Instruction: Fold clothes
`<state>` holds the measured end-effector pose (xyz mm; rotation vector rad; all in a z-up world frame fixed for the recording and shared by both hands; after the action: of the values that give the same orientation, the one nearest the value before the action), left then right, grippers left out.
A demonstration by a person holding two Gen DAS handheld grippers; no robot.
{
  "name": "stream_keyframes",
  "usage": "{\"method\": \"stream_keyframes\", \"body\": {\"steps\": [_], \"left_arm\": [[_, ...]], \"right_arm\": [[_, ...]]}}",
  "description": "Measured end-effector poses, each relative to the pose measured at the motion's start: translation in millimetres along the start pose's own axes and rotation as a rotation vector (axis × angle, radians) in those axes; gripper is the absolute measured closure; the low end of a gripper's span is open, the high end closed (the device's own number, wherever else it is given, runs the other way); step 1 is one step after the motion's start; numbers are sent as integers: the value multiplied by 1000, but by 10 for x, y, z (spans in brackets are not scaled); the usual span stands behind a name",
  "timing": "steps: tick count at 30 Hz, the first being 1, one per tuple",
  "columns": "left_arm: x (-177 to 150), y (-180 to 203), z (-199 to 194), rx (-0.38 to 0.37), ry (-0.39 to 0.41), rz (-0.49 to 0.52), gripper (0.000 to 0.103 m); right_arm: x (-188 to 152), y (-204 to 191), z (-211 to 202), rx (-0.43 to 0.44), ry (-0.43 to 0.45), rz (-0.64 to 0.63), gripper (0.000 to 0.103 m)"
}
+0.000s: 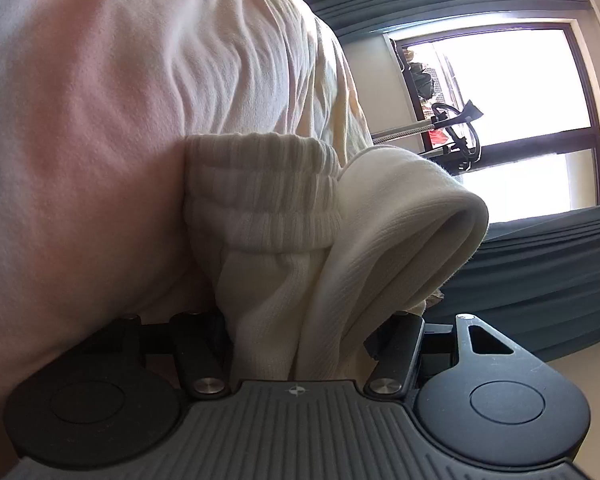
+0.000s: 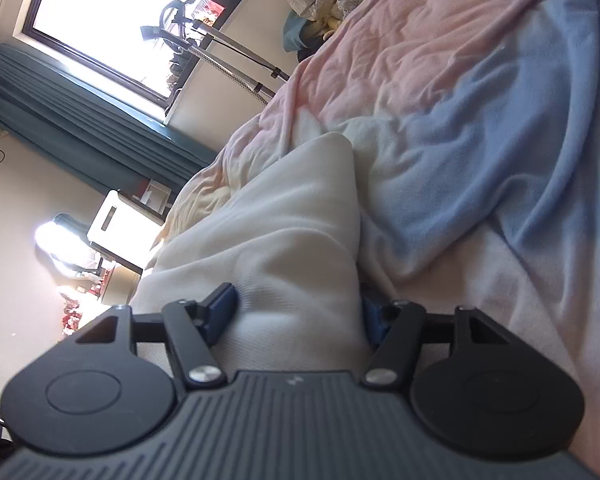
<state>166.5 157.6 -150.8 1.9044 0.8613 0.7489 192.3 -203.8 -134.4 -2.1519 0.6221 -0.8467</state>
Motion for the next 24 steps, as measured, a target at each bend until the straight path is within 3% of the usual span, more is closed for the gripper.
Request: {"method": "stream_keyframes", "body": {"steps": [2,5,12,17,24], "left_arm": [[7,6,-47,-12,-8,-29,59],[36,5,-153,-55,-30,-81,68],[-125,461,-339,-106,-88,-12,72],[-604,964,-197,-169,-188,-25,72],[-1672,1983,383,-226,-325,165,71]], "right_arm": [[-13,-94,-69,-29,45,-39,60],[-27,-261,-231,-34,121,-77,68],[100,-606,-853,-12,212,-122,75],[482,-604,-1562,-2,296,-143,75],[1309,-107,-2818,-29,453,-160,75]]}}
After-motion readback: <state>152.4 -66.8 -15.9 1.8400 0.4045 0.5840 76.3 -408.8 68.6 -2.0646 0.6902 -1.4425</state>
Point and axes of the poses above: each gripper's, at about its wrist camera, not at the fingertips, and z roughly the way its jaws point, y to its right, x to its top, the point moved 6 cm from there along z, roughly the way its jaws point, and after that the axes turned 8 degrees about -y, right-handed, at the moved point
